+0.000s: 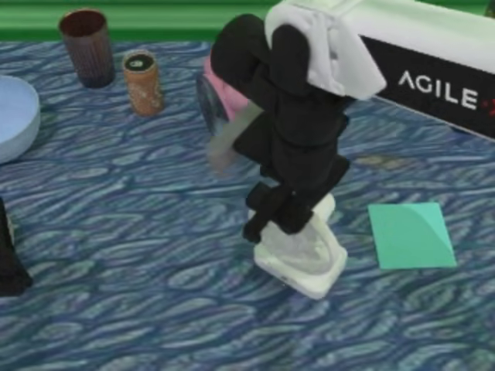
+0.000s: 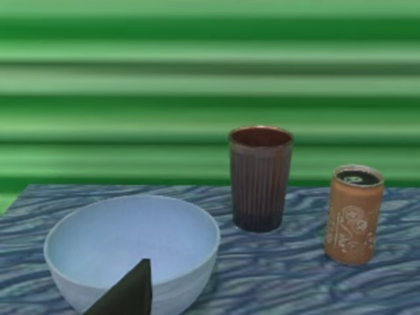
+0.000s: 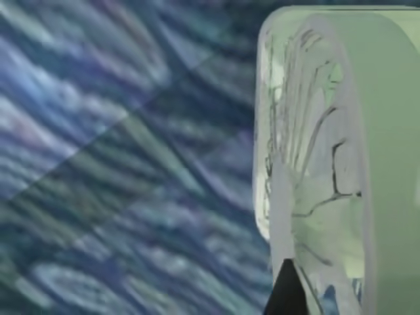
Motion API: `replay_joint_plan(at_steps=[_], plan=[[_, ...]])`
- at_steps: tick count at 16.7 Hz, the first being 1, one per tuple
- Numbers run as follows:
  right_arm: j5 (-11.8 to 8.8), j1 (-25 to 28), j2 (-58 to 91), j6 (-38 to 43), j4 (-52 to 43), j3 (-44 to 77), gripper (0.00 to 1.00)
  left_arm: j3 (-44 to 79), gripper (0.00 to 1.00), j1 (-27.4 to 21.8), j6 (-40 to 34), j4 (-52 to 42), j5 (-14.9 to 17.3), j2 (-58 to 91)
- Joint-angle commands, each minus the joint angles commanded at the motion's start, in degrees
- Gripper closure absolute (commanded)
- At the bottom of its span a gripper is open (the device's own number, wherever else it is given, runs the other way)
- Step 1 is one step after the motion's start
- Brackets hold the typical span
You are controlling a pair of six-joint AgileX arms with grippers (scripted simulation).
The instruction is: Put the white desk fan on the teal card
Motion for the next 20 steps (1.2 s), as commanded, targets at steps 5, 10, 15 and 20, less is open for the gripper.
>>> replay_joint_plan(at_steps=[5, 10, 15, 20], plan=[[0.00, 0.42, 0.00, -0.24, -7.12, 7.01, 1.00, 0.00, 0.00, 0.00, 0.00, 0.00, 0.00, 0.00], [-0.03, -0.17, -0.16, -0.92, -6.99, 6.67, 1.00, 0.00, 0.00, 0.00, 0.00, 0.00, 0.00, 0.00], [-0.31, -5.38, -2.30, -13.27, -7.15, 4.20, 1.00, 0.00, 0.00, 0.00, 0.00, 0.00, 0.00, 0.00], [-0.74, -14.14, -6.50, -36.12, -6.97, -0.36, 1.00, 0.00, 0.00, 0.00, 0.00, 0.00, 0.00, 0.00]])
